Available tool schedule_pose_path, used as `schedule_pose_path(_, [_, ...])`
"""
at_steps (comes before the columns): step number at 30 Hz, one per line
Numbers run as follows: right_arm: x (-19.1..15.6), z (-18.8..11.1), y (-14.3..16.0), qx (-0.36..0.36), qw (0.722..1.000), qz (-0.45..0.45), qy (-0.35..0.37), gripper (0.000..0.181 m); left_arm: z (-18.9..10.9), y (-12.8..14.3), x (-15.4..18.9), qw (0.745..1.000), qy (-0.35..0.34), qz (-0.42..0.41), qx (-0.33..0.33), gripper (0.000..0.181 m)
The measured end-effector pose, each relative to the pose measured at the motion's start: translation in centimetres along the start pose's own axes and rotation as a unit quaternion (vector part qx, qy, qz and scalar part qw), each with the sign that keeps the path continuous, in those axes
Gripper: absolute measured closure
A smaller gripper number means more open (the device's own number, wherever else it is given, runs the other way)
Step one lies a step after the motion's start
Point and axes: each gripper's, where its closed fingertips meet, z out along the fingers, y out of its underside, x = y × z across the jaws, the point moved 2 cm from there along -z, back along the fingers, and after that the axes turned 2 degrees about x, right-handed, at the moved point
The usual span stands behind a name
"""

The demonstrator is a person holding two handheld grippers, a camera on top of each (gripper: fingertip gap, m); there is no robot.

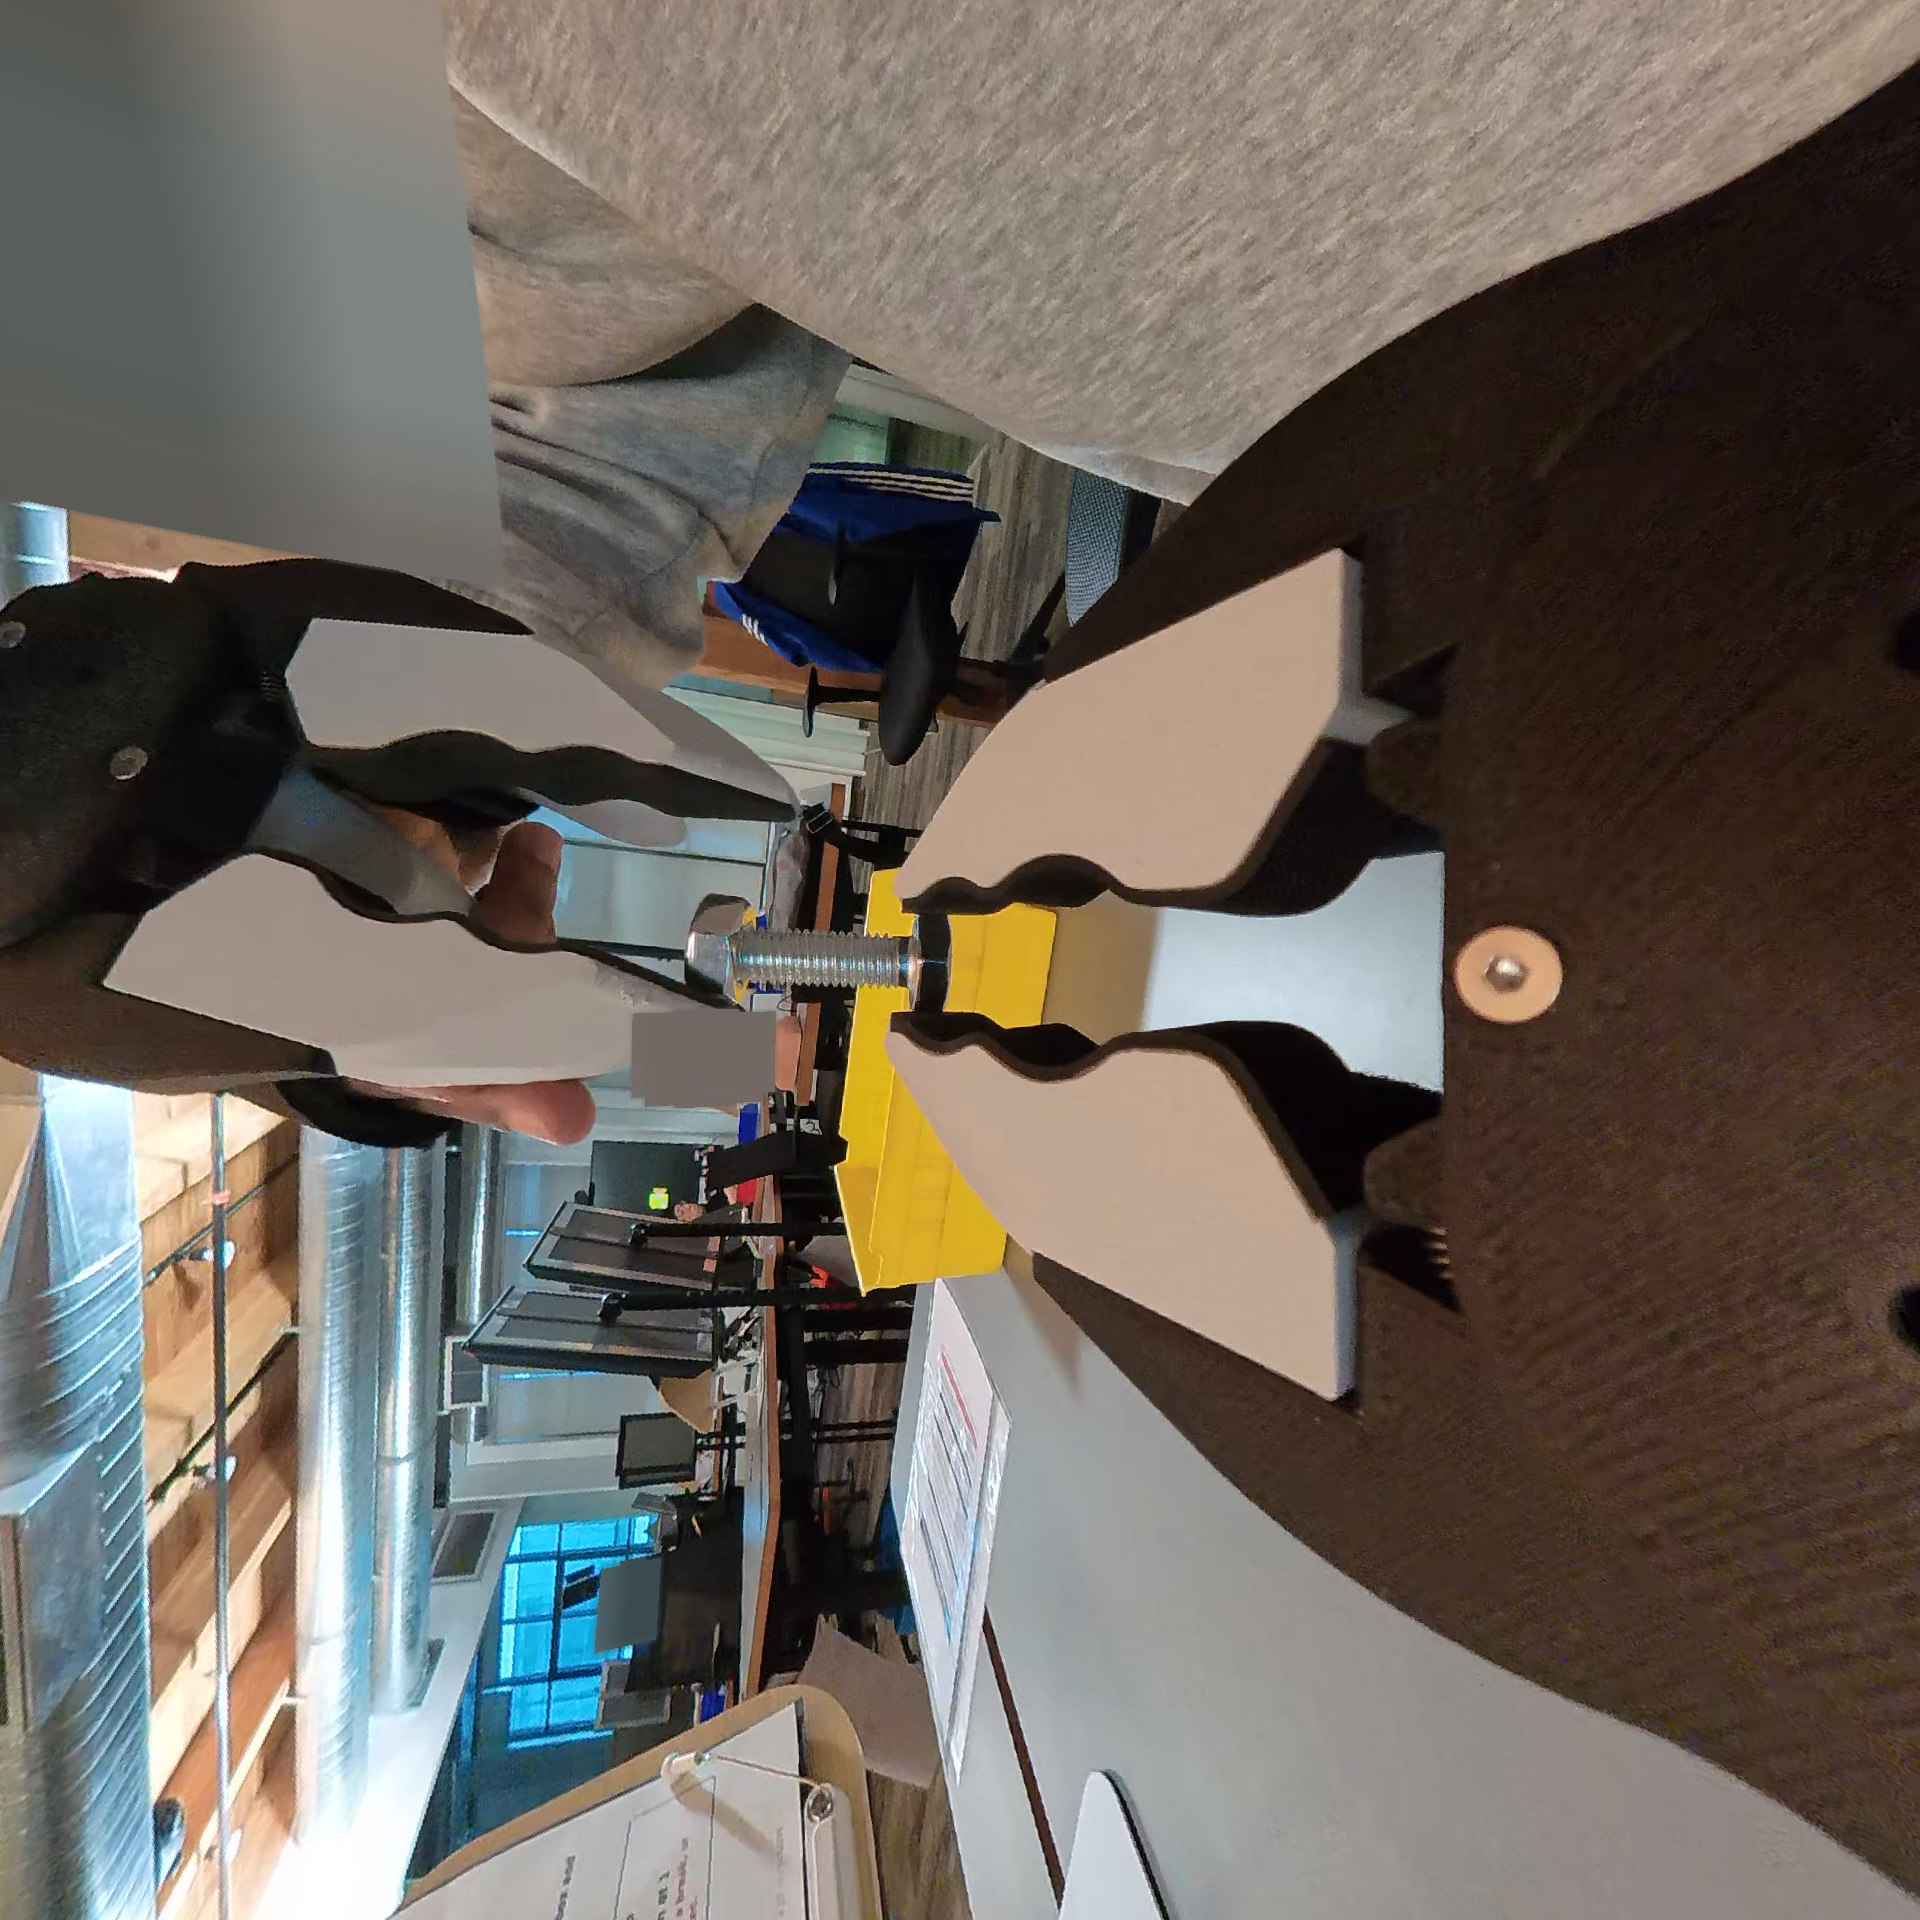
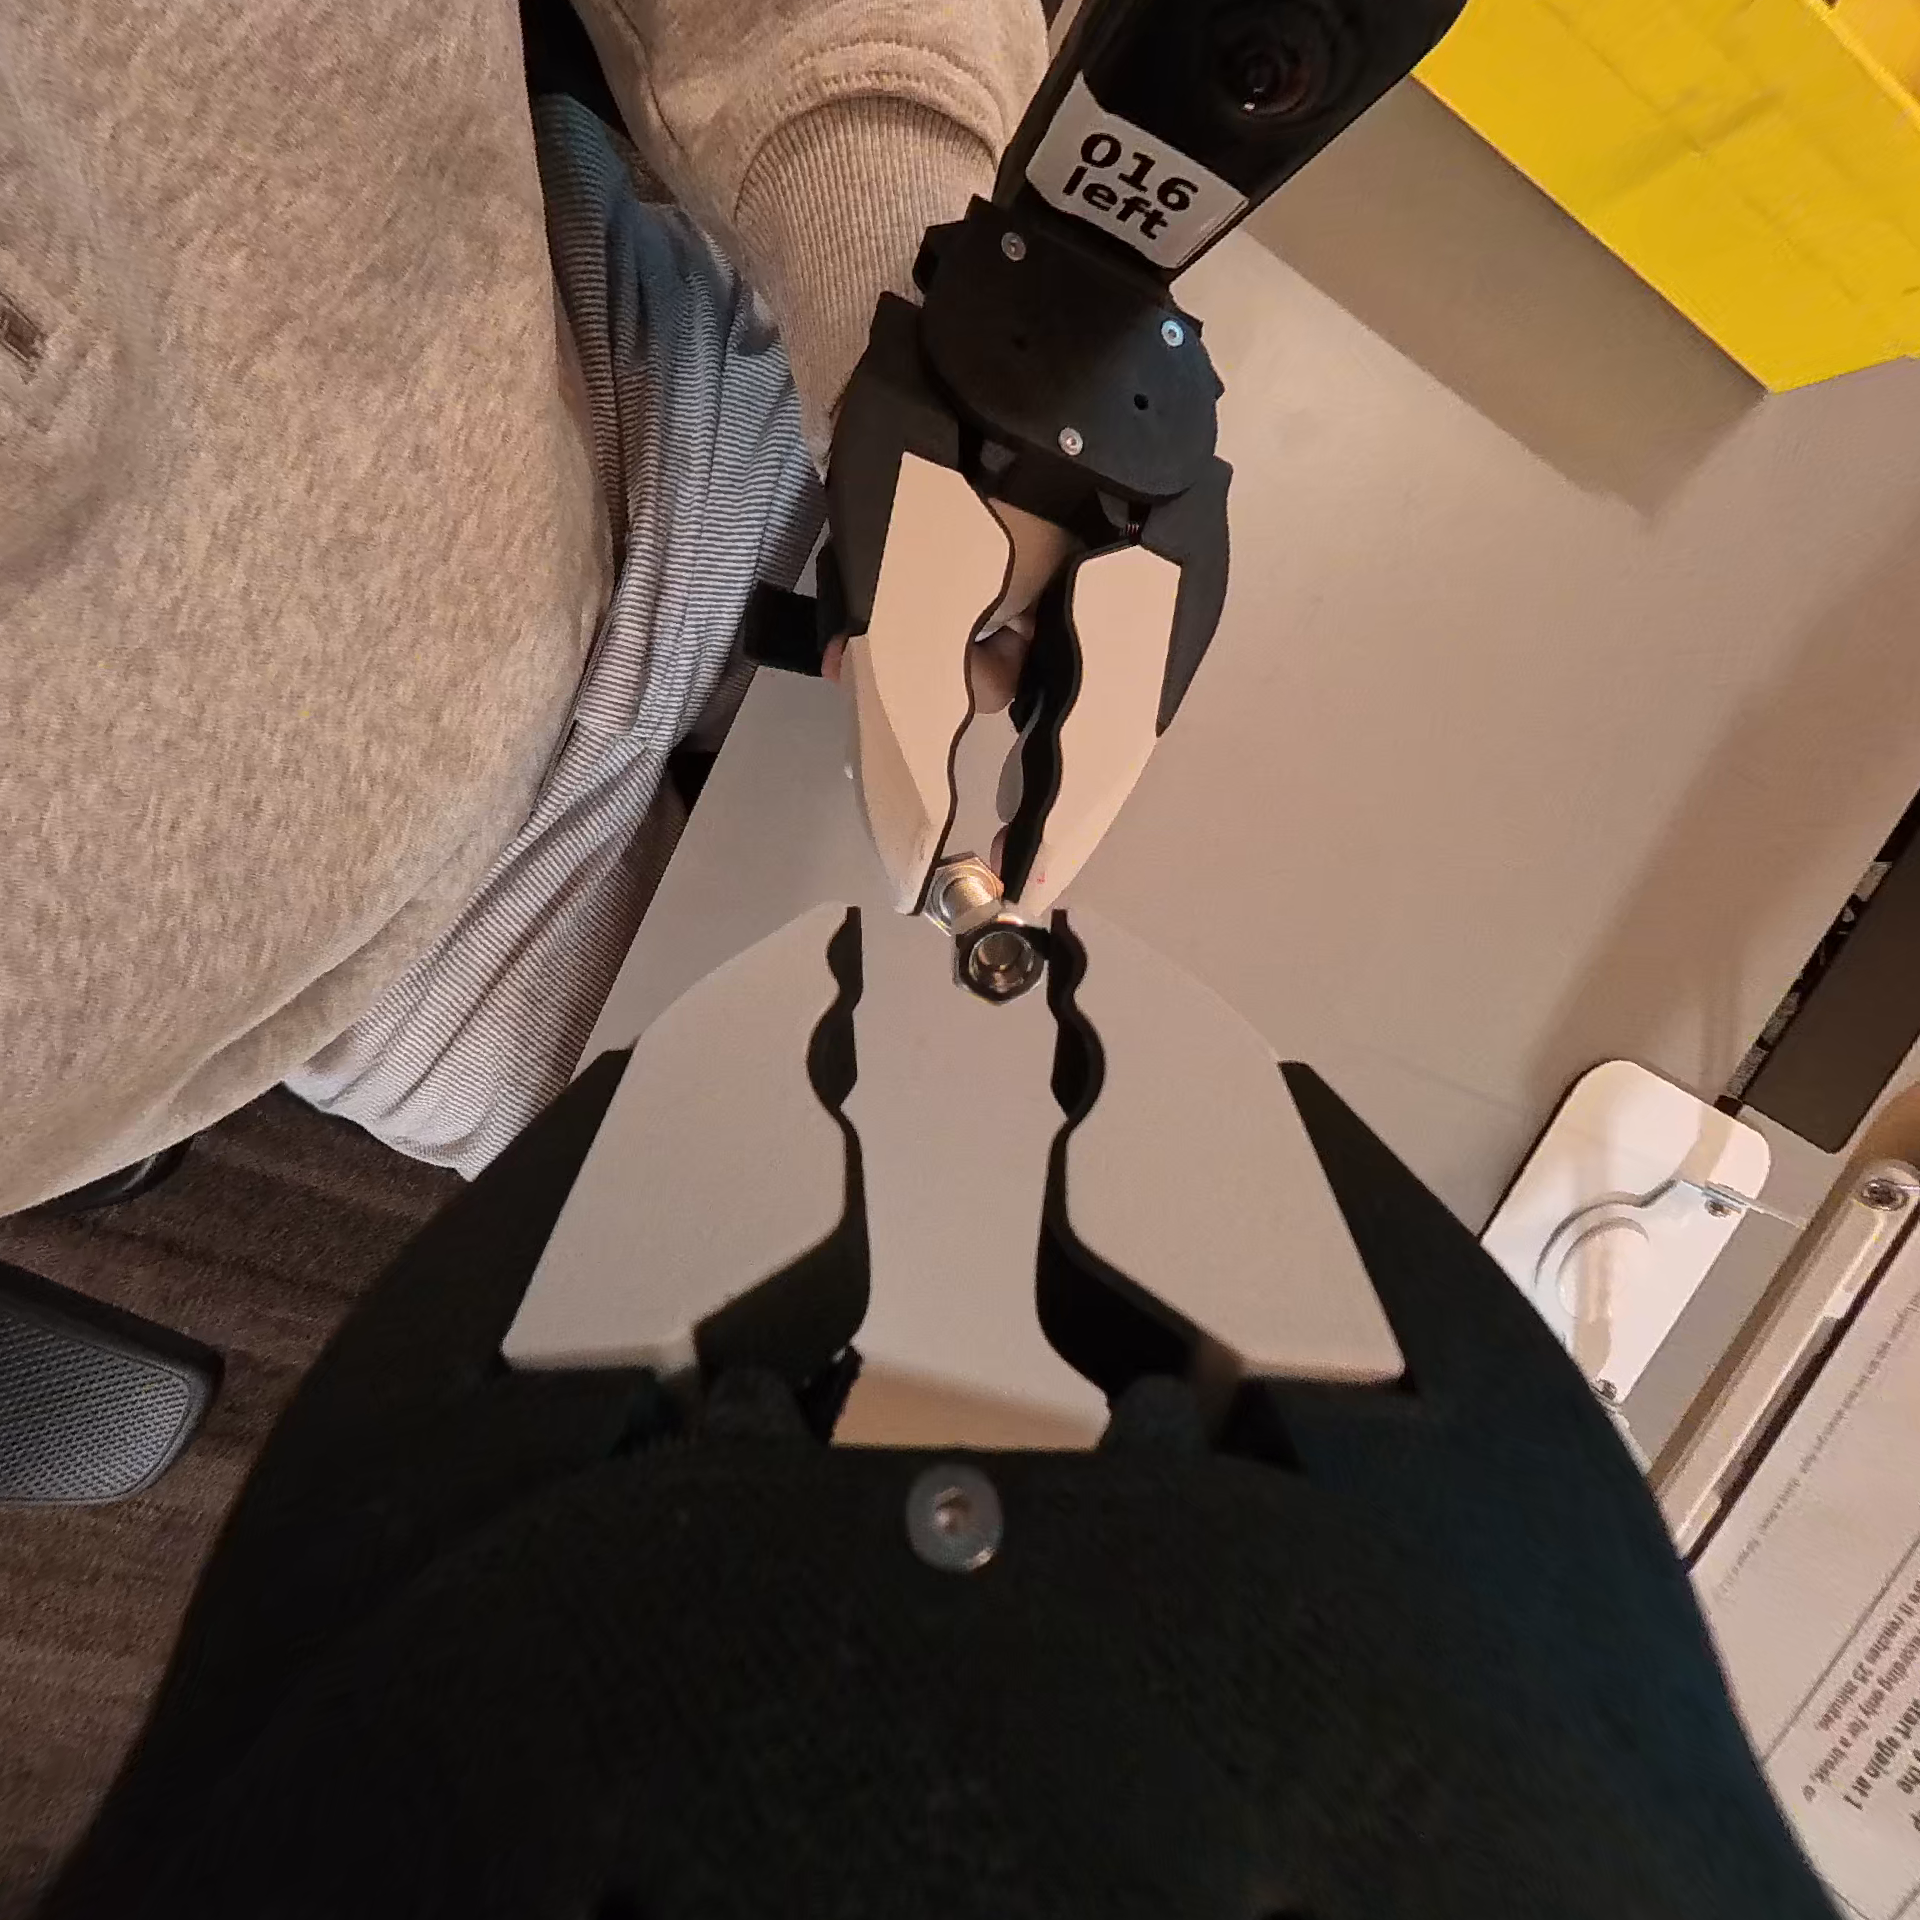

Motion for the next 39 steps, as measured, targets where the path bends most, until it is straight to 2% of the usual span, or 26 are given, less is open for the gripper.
schedule_pose_path(10, [0.5,-0.4,-0.4,0.005,1.000,-0.013,0.015,0.152,-0.1,-0.3,0.0,1.000,0.002,-0.002,0.005,0.162])
schedule_pose_path(20, [-0.1,-0.9,0.1,-0.007,1.000,-0.012,-0.015,0.152,0.0,-0.2,0.3,1.000,0.013,0.000,0.002,0.162])
schedule_pose_path(30, [-0.2,-0.7,0.2,-0.023,0.999,-0.012,-0.031,0.164,0.2,0.0,0.7,1.000,0.018,0.013,-0.004,0.162])
schedule_pose_path(35, [-0.2,-0.5,0.4,-0.043,0.998,0.005,-0.042,0.164,0.3,0.3,0.5,0.999,0.000,0.041,-0.017,0.162])
schedule_pose_path(39, [0.4,-0.3,0.6,-0.061,0.996,0.052,-0.034,0.164,0.2,0.4,-0.1,0.997,-0.031,0.073,-0.025,0.162])
